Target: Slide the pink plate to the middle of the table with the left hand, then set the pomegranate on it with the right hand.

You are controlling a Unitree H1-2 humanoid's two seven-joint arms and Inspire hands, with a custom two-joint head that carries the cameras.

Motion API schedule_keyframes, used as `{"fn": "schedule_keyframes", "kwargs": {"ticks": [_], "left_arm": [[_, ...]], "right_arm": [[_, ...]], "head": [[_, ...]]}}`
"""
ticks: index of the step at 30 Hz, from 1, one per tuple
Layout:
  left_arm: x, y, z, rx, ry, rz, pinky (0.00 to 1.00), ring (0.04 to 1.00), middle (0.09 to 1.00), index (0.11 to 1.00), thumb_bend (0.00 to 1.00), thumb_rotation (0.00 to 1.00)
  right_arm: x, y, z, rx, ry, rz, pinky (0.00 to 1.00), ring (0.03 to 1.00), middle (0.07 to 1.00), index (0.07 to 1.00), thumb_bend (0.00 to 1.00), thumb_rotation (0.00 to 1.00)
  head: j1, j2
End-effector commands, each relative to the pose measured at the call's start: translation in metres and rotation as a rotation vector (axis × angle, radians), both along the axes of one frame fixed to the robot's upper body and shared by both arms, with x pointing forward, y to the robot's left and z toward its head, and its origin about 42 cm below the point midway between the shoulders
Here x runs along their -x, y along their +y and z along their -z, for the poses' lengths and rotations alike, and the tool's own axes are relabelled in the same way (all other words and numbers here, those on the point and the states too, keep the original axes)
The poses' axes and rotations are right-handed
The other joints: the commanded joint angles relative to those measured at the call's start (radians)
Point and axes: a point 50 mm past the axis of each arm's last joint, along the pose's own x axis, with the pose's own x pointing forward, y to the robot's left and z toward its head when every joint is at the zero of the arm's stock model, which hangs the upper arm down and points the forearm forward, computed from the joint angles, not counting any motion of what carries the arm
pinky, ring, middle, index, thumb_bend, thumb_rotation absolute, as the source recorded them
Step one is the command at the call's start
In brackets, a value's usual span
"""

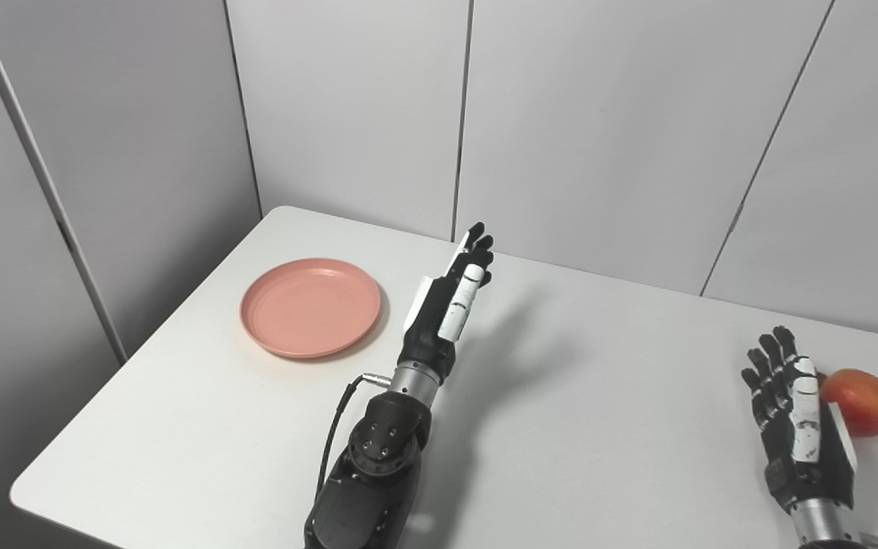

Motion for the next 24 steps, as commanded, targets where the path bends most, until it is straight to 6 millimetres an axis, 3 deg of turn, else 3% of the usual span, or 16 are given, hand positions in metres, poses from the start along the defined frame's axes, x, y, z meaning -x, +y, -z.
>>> {"fn": "schedule_keyframes", "kwargs": {"ticks": [1,16,24], "left_arm": [[-0.012,0.002,-0.037,0.004,-0.103,-0.021,0.92,0.949,0.959,0.968,0.71,1.0],[-0.021,0.049,-0.047,0.033,-0.133,-0.213,0.83,0.83,0.828,0.835,0.71,1.0],[-0.024,0.074,-0.047,0.03,-0.15,-0.265,0.83,0.824,0.825,0.83,0.69,1.0]], "right_arm": [[0.006,-0.006,0.007,0.009,-0.018,0.002,1.0,1.0,1.0,1.0,0.63,0.99],[0.005,-0.005,0.007,-0.001,-0.015,0.0,1.0,1.0,1.0,1.0,0.62,0.98],[0.004,-0.005,0.007,-0.009,-0.015,0.009,1.0,1.0,1.0,1.0,0.62,0.97]], "head": [[0.002,0.0],[0.001,-0.002],[0.001,-0.004]]}}
